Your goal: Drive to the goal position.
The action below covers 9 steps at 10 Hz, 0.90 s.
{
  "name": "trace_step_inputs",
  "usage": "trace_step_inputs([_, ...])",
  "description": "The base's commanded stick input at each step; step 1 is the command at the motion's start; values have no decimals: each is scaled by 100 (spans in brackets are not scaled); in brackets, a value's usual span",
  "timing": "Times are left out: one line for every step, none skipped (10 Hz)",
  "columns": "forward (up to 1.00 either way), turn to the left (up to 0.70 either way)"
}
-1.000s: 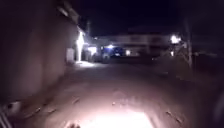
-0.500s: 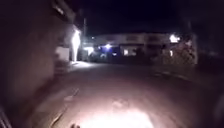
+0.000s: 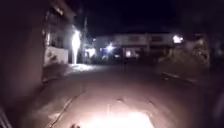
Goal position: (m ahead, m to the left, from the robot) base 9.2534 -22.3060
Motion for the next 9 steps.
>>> trace_step_inputs([100,0])
trace_step_inputs([100,0])
trace_step_inputs([100,0])
trace_step_inputs([100,0])
trace_step_inputs([100,0])
trace_step_inputs([100,0])
trace_step_inputs([100,0])
trace_step_inputs([100,0])
trace_step_inputs([100,0])
